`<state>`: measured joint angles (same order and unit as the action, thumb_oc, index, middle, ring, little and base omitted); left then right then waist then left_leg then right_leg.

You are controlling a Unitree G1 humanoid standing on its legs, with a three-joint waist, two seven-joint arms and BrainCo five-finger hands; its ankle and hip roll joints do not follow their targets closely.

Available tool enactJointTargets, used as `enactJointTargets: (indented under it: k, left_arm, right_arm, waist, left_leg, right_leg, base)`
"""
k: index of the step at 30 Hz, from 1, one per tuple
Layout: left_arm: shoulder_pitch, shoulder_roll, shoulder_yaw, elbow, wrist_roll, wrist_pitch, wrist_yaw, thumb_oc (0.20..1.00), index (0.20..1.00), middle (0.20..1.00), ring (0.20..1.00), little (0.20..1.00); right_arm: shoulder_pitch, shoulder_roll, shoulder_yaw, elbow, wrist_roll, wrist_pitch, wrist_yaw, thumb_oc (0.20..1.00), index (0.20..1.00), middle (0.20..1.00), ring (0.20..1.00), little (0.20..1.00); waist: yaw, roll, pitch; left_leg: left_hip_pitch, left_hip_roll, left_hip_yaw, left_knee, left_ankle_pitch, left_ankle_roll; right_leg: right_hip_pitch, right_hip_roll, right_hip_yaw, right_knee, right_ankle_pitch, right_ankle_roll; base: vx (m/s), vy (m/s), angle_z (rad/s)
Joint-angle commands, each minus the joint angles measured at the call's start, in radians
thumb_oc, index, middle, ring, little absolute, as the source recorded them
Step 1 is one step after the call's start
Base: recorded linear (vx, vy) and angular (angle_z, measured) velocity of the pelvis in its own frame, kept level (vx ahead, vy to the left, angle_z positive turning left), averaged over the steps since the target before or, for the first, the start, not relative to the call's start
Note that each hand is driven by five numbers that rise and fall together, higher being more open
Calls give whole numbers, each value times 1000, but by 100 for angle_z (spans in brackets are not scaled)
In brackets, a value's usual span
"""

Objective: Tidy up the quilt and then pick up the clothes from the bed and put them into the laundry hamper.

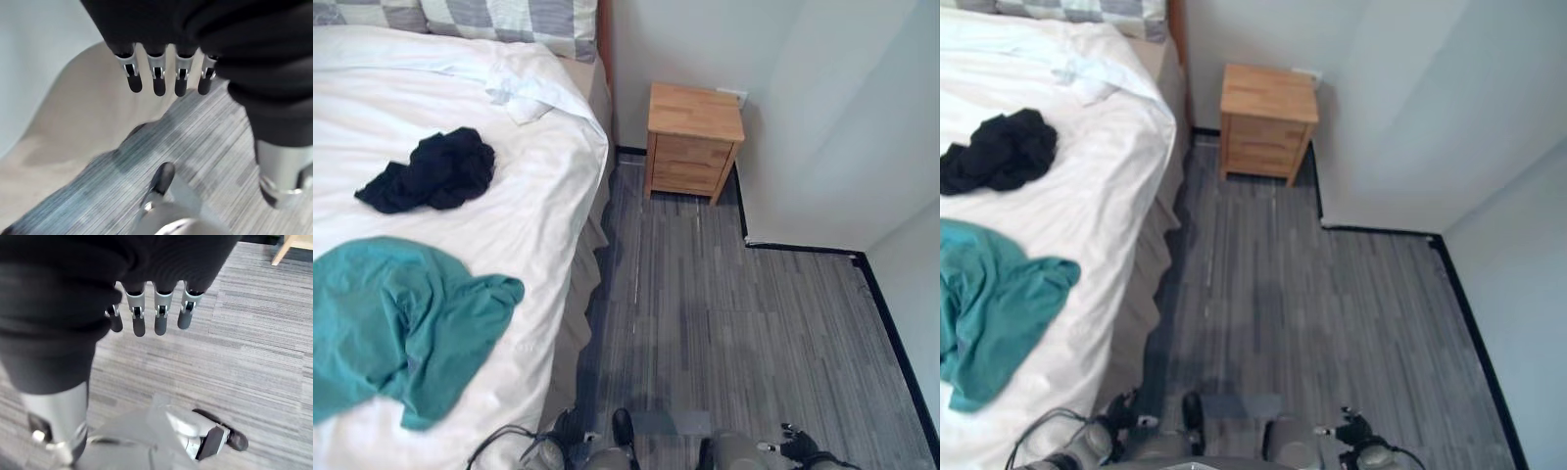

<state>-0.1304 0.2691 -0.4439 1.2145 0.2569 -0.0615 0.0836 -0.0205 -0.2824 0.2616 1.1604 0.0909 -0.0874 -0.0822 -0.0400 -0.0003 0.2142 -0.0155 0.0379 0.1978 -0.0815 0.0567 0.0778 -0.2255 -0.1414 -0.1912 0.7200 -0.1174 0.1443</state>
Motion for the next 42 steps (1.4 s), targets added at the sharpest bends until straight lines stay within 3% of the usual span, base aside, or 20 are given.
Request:
enactJointTargets:
  k: [1, 5, 8, 13, 15, 20, 21, 22, 24, 27, 28, 29, 30, 32, 35, 36, 37, 38, 40, 42]
  left_arm:
    - [-34, -6, 9, -51, -17, -23, 11, 1000, 1000, 1000, 1000, 1000]
    - [-63, -6, -6, -66, 16, -40, 1, 1000, 1000, 1000, 1000, 1000]
    - [-51, -8, -16, -32, 57, -64, -11, 1000, 1000, 1000, 1000, 1000]
    - [-4, -29, 7, 36, 38, -49, 19, 1000, 1000, 1000, 1000, 1000]
    - [-13, -24, 31, 13, -24, -46, 21, 1000, 1000, 1000, 1000, 1000]
    - [13, -29, 34, 6, -29, -52, 9, 1000, 1000, 1000, 1000, 1000]
    - [22, -32, 41, 16, -19, -51, -1, 1000, 1000, 1000, 1000, 1000]
    - [23, -32, 41, 16, -19, -51, -1, 1000, 1000, 1000, 1000, 1000]
    - [35, -25, 35, 23, 27, -44, -11, 1000, 1000, 1000, 1000, 1000]
    - [35, -9, 64, 35, 18, -29, -27, 1000, 1000, 1000, 1000, 1000]
    - [44, -8, 79, 48, 12, -32, -16, 1000, 1000, 1000, 1000, 1000]
    - [44, -7, 79, 48, 12, -32, -16, 1000, 1000, 1000, 1000, 1000]
    - [35, 13, 95, 37, -3, -28, -10, 1000, 1000, 1000, 1000, 1000]
    - [25, 20, 116, 27, -29, -28, -4, 1000, 1000, 1000, 1000, 1000]
    - [16, 5, 72, 6, -28, -27, 13, 1000, 1000, 1000, 1000, 1000]
    - [42, 20, 56, 7, -8, -47, 23, 1000, 1000, 1000, 1000, 1000]
    - [42, 20, 56, 7, -8, -47, 23, 1000, 1000, 1000, 1000, 1000]
    - [28, 35, 46, 25, -2, -60, 26, 1000, 1000, 1000, 1000, 1000]
    - [32, 61, 60, -23, -8, -67, 20, 1000, 1000, 1000, 1000, 1000]
    - [49, 81, 75, -39, -18, -71, 17, 1000, 1000, 1000, 1000, 1000]
  right_arm:
    - [-68, -13, -4, -17, 48, -20, 6, 1000, 1000, 1000, 1000, 1000]
    - [-67, -15, -19, -12, 52, -18, 6, 1000, 1000, 1000, 1000, 1000]
    - [-50, -22, -21, -13, 39, -19, 10, 1000, 1000, 1000, 1000, 1000]
    - [-19, -37, 13, -7, 41, -35, 6, 1000, 1000, 1000, 1000, 1000]
    - [-45, -55, 39, -21, 40, -26, 11, 1000, 1000, 1000, 1000, 1000]
    - [-78, -62, 91, -40, -2, -31, 19, 1000, 1000, 1000, 1000, 1000]
    - [-77, -61, 106, -34, -30, -32, 20, 1000, 1000, 1000, 1000, 1000]
    - [-76, -61, 107, -34, -30, -33, 20, 1000, 1000, 1000, 1000, 1000]
    - [-68, -46, 120, -19, -73, -30, 16, 1000, 1000, 1000, 1000, 1000]
    - [-76, -28, 150, -9, -101, -21, 44, 1000, 1000, 1000, 1000, 1000]
    - [-75, -11, 145, -8, -115, -23, 47, 1000, 1000, 1000, 1000, 1000]
    - [-75, -10, 145, -8, -116, -23, 47, 1000, 1000, 1000, 1000, 1000]
    - [-86, -5, 152, -40, -127, -26, 52, 1000, 1000, 1000, 1000, 1000]
    - [-98, -3, 167, -70, -149, -29, 50, 1000, 1000, 1000, 1000, 1000]
    - [-119, -13, 186, -145, -144, -39, 32, 1000, 1000, 1000, 1000, 1000]
    - [-137, -36, 178, -188, -138, -44, 14, 1000, 1000, 1000, 1000, 1000]
    - [-137, -36, 178, -188, -138, -44, 14, 1000, 1000, 1000, 1000, 1000]
    - [-154, -78, 170, -278, -136, -53, -1, 1000, 1000, 1000, 1000, 1000]
    - [-150, -133, 149, -385, -161, -61, -16, 1000, 1000, 1000, 1000, 1000]
    - [-191, -167, 138, -428, -174, -59, -27, 1000, 1000, 1000, 1000, 1000]
  waist:
    - [-27, 20, 48]
    - [-67, 32, 38]
    - [-78, 39, 26]
    - [-64, 12, 46]
    - [3, -32, 77]
    - [81, -31, 62]
    - [97, -20, 35]
    - [97, -23, 37]
    - [84, -17, 25]
    - [95, -35, -6]
    - [107, -48, -14]
    - [106, -49, -15]
    - [96, -34, -1]
    - [86, -18, 4]
    - [75, -6, 9]
    - [61, -15, 13]
    - [60, -14, 13]
    - [24, -42, 7]
    - [35, -57, 9]
    - [33, -60, 9]
  left_leg:
    - [107, -16, -26, -6, -106, -89]
    - [220, 8, -48, -6, -200, -141]
    - [290, 24, -59, 4, -232, -156]
    - [98, 93, -102, 638, 52, -201]
    - [-88, 60, -142, 864, 3, -158]
    - [-201, 13, -76, 583, -41, -135]
    - [-204, 11, 1, 324, -31, -123]
    - [-195, 7, 4, 313, -28, -123]
    - [-180, 43, 297, 171, 3, -149]
    - [-120, -13, 308, 116, -27, -86]
    - [-79, -60, 290, 115, -70, -32]
    - [-80, -63, 289, 114, -72, -30]
    - [-21, -63, 220, 95, -84, -11]
    - [9, -50, 181, 72, -66, -5]
    - [68, -53, 24, 47, -80, -14]
    - [75, -69, -79, 73, -96, -29]
    - [74, -68, -80, 73, -96, -29]
    - [86, -91, -226, 92, -122, -35]
    - [85, -99, -288, 107, -149, -48]
    - [81, -98, -327, 138, -166, -57]
  right_leg:
    - [43, 5, -103, -419, 104, 31]
    - [-5, -22, -104, -786, 189, 52]
    - [-11, -27, -95, -790, 204, 56]
    - [152, 52, -80, -798, 193, -64]
    - [247, 60, -39, -807, 132, -96]
    - [343, 72, 33, -807, 59, -77]
    - [386, 92, 29, -807, 12, -63]
    - [390, 87, 30, -807, 10, -61]
    - [471, 134, -27, -807, -54, -62]
    - [480, 139, -45, -710, -29, -33]
    - [418, 78, -110, -445, 97, 108]
    - [414, 75, -111, -438, 93, 109]
    - [273, 47, -82, -183, 194, 118]
    - [215, 49, -72, -137, 198, 118]
    - [147, 30, -23, -240, 104, 56]
    - [156, 49, 107, -471, 68, 26]
    - [158, 50, 105, -477, 72, 25]
    - [147, 93, 404, -667, 103, 31]
    - [143, 92, 485, -716, 124, 38]
    - [165, 64, 435, -733, 131, 36]
  base:
    - [833, -217, 51]
    - [547, -197, 37]
    - [601, -228, 31]
    - [559, -386, 18]
    - [626, -340, -37]
    - [570, 12, -118]
    - [621, 56, -79]
    - [607, 55, -78]
    - [565, -6, -49]
    - [665, 58, 53]
    - [361, 67, 97]
    - [638, 15, 131]
    - [280, -33, 134]
    - [396, -143, 184]
    - [399, -221, 153]
    - [387, -282, 218]
    - [517, -419, 283]
    - [274, -231, 256]
    - [269, -266, 293]
    - [216, -278, 219]
